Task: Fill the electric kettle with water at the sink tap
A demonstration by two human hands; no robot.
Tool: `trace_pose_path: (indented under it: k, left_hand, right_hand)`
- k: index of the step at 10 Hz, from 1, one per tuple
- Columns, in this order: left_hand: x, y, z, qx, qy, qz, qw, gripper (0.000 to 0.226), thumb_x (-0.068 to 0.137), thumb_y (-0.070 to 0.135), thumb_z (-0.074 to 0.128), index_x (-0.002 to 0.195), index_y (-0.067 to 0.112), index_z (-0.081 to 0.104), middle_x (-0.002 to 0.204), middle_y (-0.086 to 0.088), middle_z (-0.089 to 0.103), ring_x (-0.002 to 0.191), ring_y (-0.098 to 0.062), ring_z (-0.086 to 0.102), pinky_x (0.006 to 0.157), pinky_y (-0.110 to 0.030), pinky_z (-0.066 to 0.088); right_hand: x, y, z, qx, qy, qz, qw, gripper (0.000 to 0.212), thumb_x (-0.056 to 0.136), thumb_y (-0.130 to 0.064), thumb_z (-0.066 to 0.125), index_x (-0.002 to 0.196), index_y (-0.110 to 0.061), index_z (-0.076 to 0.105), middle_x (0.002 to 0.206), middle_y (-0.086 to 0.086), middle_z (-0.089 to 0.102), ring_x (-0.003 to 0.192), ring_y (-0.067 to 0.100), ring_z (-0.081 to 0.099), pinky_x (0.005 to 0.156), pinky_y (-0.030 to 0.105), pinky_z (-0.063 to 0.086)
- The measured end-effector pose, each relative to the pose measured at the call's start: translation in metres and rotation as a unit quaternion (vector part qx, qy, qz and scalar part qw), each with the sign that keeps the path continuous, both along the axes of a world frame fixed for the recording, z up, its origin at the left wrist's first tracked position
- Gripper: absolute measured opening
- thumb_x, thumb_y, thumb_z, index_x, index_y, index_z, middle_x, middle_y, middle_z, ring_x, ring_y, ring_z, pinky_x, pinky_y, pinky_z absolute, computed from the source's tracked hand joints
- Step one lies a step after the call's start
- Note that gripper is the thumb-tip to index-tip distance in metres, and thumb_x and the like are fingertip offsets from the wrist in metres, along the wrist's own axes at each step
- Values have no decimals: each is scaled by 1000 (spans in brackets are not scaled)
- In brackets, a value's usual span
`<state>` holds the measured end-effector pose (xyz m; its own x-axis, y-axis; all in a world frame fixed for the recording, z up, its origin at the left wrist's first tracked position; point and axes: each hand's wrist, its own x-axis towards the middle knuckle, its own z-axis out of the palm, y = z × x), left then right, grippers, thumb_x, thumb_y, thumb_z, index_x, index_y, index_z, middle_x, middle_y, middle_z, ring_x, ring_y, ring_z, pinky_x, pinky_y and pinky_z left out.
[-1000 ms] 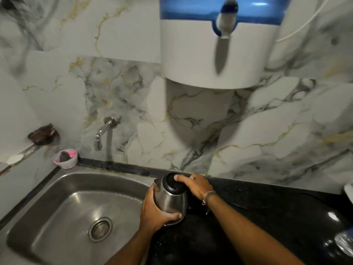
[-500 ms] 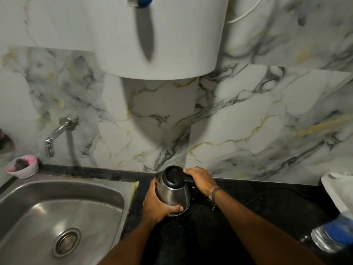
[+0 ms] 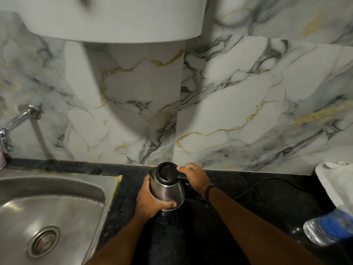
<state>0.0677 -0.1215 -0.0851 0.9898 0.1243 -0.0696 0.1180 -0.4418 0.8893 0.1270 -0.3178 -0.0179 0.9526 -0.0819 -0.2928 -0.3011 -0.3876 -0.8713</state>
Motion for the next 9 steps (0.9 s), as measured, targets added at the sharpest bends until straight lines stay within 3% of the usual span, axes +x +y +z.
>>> trace_pose_path:
  k: [1, 2, 4, 5, 6, 7, 8, 9]
  left_hand:
    - [4, -1, -1, 0, -3, -3, 1000, 132, 28, 45, 110, 142, 43, 45, 132, 17, 66, 121, -14, 64, 102, -39, 56]
    - [7, 0, -5, 1, -3, -10, 1000, 131, 28, 44, 110, 142, 44, 45, 133, 19, 66, 123, -13, 65, 104, -41, 57]
    - [8, 0, -10, -5, 1, -12, 1000, 133, 28, 45, 111, 143, 45, 43, 135, 20, 66, 125, -13, 66, 105, -45, 58]
    - [4, 0, -9, -25, 0, -27, 999, 140, 30, 42, 113, 149, 50, 39, 144, 19, 62, 131, -7, 62, 110, -45, 55]
    - [-7, 6, 2, -29, 17, -38, 999, 176, 28, 51, 113, 171, 40, 11, 174, 7, 34, 157, -15, 38, 127, -47, 40]
    - [-27, 21, 24, 12, 17, -43, 999, 172, 41, 65, 107, 174, 35, 2, 181, 4, 20, 166, -21, 24, 133, -48, 29]
    - [-38, 51, 55, 98, -49, -30, 994, 128, 74, 67, 91, 174, 29, 19, 178, 3, 29, 166, -22, 25, 131, -37, 23]
    - [-43, 90, 93, 185, -176, 25, 966, 101, 88, 78, 67, 168, 24, 37, 171, -2, 45, 159, -27, 42, 128, -41, 34]
  right_hand:
    - [3, -2, -3, 2, 5, -7, 1000, 46, 69, -62, 73, 66, -21, 54, 66, 2, 62, 68, 21, 64, 79, 48, 60]
    - [7, -4, -6, 3, 0, -6, 1000, 41, 82, -53, 73, 68, -20, 52, 68, 3, 62, 69, 22, 64, 85, 53, 61]
    - [4, -3, -5, -26, -15, -5, 1000, 44, 84, -57, 71, 66, -22, 52, 69, -1, 61, 73, 19, 61, 88, 52, 58]
    - [-2, -2, 0, -39, -22, 4, 999, 44, 89, -60, 68, 77, -18, 58, 80, -1, 67, 81, 18, 64, 95, 53, 57]
    - [-13, -1, 9, -90, -40, 7, 995, 55, 79, -79, 55, 103, -30, 65, 112, -2, 70, 114, 25, 64, 106, 57, 51]
    - [-32, -2, 29, -154, -66, -4, 986, 55, 89, -69, 55, 134, -38, 58, 141, -2, 60, 139, 26, 46, 118, 58, 37]
    - [-44, -4, 57, -172, -125, -14, 977, 60, 93, -61, 57, 148, -37, 49, 155, -4, 52, 147, 23, 40, 122, 55, 35]
    - [-59, 5, 95, -192, -202, -29, 960, 66, 95, -55, 60, 155, -32, 44, 161, -3, 47, 150, 21, 38, 124, 49, 36]
